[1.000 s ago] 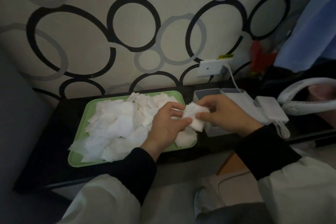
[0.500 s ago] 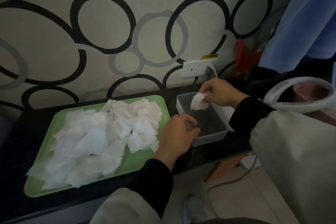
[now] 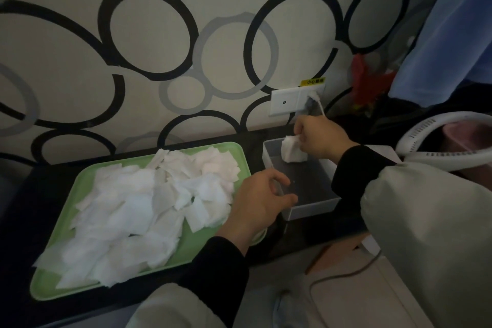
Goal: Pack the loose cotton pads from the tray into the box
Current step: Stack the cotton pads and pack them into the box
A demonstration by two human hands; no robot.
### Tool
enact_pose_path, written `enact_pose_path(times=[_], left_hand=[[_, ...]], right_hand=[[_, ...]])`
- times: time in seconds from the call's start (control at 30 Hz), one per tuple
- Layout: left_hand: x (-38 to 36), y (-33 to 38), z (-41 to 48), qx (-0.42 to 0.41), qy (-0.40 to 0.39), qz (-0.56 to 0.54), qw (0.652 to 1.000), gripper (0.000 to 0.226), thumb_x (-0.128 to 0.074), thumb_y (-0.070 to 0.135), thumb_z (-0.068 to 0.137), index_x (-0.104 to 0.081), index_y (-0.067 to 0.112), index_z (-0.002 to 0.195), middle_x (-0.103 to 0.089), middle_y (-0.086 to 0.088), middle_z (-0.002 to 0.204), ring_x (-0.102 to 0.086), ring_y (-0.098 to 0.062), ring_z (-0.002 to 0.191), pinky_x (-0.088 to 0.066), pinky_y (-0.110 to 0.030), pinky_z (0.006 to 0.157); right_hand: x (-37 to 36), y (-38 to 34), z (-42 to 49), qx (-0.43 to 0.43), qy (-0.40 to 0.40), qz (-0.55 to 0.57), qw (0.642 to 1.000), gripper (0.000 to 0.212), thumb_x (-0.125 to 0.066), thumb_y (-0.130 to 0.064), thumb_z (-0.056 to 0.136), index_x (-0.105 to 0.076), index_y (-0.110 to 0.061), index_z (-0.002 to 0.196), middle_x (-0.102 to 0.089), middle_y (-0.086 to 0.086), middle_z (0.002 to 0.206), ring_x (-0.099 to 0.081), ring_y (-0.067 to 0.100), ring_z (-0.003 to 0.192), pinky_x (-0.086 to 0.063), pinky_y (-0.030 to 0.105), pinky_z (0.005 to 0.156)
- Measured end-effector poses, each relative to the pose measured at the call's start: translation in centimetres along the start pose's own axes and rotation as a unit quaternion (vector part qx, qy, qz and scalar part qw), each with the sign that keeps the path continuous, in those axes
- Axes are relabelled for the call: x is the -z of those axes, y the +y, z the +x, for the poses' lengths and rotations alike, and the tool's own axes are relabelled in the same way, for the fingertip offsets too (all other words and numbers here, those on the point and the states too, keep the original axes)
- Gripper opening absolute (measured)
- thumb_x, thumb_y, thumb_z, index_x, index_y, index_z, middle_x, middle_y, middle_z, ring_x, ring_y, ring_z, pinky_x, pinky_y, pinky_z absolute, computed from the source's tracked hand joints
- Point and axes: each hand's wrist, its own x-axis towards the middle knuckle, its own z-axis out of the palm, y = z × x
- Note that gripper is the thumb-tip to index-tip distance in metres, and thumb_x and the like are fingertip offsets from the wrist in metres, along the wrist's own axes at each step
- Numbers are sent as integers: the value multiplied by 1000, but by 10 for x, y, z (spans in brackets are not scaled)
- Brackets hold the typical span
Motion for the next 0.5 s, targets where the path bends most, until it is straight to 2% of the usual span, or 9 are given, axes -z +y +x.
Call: enact_pose_path(times=[0.13,0.23,0.33,0.4,0.5], left_hand=[[3,-2,-2,-6,-1,-34,999,20,-80,31,81,-64,32,92,-51,9,65,-49,-1,57,-40,-17,57],[14,-1,-6,-1,12,-34,999,9,-72,33,89,-66,29,93,-58,9,70,-54,-2,64,-41,-14,59],[34,-3,-11,9,47,-5,999,5,-67,31,92,-69,28,96,-61,11,77,-58,-4,74,-39,-14,62],[52,-10,-19,17,80,2,997,6,-67,28,92,-71,27,95,-60,12,76,-56,-5,73,-39,-15,64],[77,-22,-30,20,118,4,993,4,-69,25,89,-73,24,90,-65,10,79,-57,-5,73,-39,-11,64]], right_hand=[[9,5,-8,2,-11,42,999,33,-61,-8,80,-59,-31,104,-64,-1,107,-61,21,98,-53,38,88],[19,4,-22,13,-1,58,998,36,-67,-7,81,-62,-26,111,-63,-5,107,-61,18,101,-50,32,85],[29,-8,-40,27,29,111,993,30,-71,-14,82,-65,-25,109,-64,-7,104,-62,14,98,-52,32,87],[34,-28,-58,40,48,164,984,21,-71,-19,83,-66,-25,103,-67,-7,99,-63,10,90,-53,31,84],[37,-66,-88,71,55,212,973,14,-67,-17,87,-68,-22,100,-68,-8,92,-63,7,84,-51,20,74]])
